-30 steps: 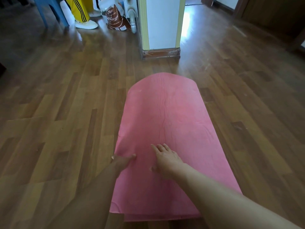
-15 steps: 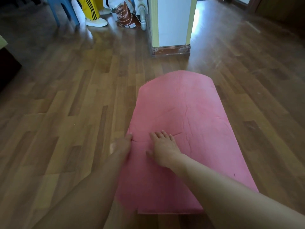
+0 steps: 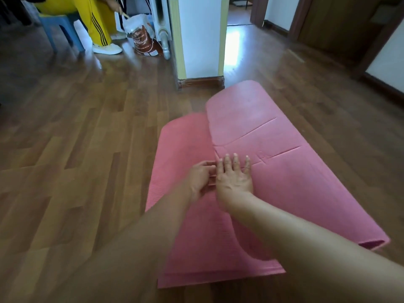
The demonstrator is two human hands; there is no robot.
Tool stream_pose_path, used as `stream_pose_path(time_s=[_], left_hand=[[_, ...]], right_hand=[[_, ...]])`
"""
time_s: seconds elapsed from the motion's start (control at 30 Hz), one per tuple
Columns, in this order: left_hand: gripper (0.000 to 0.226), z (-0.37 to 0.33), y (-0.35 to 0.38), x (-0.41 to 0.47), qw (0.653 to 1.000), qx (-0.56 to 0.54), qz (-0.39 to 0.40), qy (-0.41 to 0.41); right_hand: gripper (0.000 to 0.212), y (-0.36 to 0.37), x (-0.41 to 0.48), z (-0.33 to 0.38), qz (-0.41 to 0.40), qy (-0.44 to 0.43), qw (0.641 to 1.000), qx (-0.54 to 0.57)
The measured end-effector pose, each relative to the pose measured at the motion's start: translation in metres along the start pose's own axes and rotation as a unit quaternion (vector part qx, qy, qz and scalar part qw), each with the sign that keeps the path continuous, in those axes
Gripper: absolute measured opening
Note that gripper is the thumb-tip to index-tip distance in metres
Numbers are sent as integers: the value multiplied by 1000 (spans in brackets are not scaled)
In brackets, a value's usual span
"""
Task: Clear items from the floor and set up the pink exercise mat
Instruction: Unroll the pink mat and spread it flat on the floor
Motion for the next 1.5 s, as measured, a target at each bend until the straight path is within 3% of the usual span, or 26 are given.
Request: stream_pose_path(time_s=[0.13,0.3,0.5,0.6,0.73,0.9,1.07,1.17,1.3,1.5], left_hand=[[21,-1,33,1,996,64,54,-2],[29,7,36,-2,985,167,47,-9],[30,20,26,3,970,243,-4,1],[31,28,22,4,944,329,1,41],[37,35,15,1,892,440,5,99],[47,33,7,-6,830,539,28,143],[58,34,-8,-18,653,732,112,158],[65,50,-18,-25,581,787,168,122],[69,75,-10,-35,529,806,232,131],[74,101,8,-35,506,808,276,122]], right_hand=[[59,8,12,-74,-3,96,993,-62],[59,11,13,-158,-19,199,973,-111],[59,19,21,-139,-27,148,986,-69],[59,20,26,-115,-34,99,993,-47],[62,25,30,-92,-36,38,999,-7],[70,54,34,-65,29,-53,996,63],[63,78,27,-42,80,-61,987,122],[62,108,13,-39,134,-32,978,157],[71,151,-2,-54,183,28,970,159],[77,166,-5,-61,203,21,964,170]])
Point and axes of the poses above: each hand's wrist, its own x-axis towards the middle knuckle, its own y-axis out of the palm, z = x × y, the point moved 2 cm from there along x, towards the middle knuckle, and after that the axes turned 9 degrees about y, right-handed, at the moved point
